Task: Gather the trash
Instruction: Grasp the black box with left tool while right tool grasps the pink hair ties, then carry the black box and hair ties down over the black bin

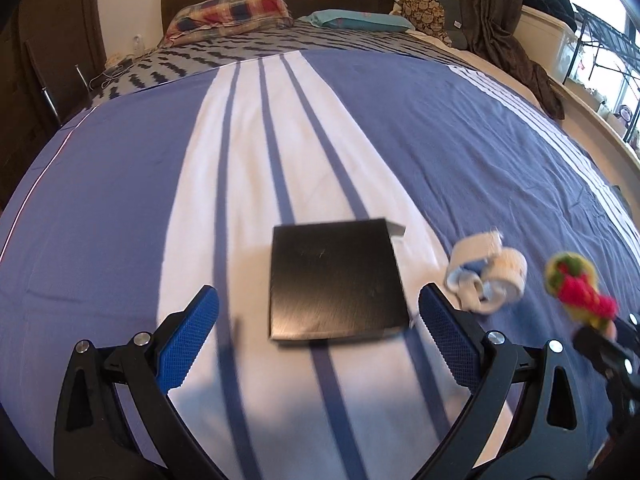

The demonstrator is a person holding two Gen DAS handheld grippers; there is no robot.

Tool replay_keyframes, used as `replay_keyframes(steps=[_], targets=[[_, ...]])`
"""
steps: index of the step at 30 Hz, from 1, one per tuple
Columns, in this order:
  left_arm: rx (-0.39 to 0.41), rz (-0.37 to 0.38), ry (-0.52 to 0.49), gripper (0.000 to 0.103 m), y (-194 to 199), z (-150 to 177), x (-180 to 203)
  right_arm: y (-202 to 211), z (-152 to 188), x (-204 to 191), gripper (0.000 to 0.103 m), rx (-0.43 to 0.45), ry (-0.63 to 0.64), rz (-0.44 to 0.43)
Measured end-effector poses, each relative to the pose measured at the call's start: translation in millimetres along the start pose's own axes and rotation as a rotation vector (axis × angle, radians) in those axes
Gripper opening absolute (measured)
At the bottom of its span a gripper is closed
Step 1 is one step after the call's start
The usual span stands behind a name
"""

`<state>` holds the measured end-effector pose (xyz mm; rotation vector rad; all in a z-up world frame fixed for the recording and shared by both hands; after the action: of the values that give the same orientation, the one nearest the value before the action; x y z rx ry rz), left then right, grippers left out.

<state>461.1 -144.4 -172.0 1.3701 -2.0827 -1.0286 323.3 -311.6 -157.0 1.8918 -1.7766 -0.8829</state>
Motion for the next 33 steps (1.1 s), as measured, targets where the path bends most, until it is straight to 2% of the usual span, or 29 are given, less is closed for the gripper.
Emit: replay_keyframes(steps=[6,9,11,14,21,25,33], targets=[[-0.055,0.017,0.032,0.094,-25,-4,-2,10,4,2,0.023,0.019,-0.006,-0.009],[-0.072,0.021,0.051,0.085,-32,1,-6,15,5,1,0.023,0.025,-0.005,-0.012],[-0.066,0.014,0.046,0.071,-26,4,-7,19,8,-1,0.023,0.026,0.001,-0.012],[-0.068,0.013,0.056,0.068,-11,14,-10,25,12,-7,0.023,0.025,0.019,-0.002],[-0.063,-0.015,0.047,0.068,34,71,-16,46,28,-20,0.022,0.02,0.026,-0.009],[-0.053,-0.002,0.049,0.068,61,104,-14,62,42,-31,0.022,0.017,0.024,-0.02],[-0.028,0.015,0.033,0.068,114,168,10,99,82,-52,0.022,0.007,0.029,-0.049]])
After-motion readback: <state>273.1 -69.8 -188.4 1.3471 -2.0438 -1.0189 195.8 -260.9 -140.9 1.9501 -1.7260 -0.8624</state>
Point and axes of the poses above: each gripper's, at about its wrist camera, not at the fingertips, and y roughly against the way its jaws point, x to its right, z to its underside, the point moved 1 cm from there along -y, roughly the way its jaws point, and after that the axes turned 5 degrees about -y, right-handed, at the moved point
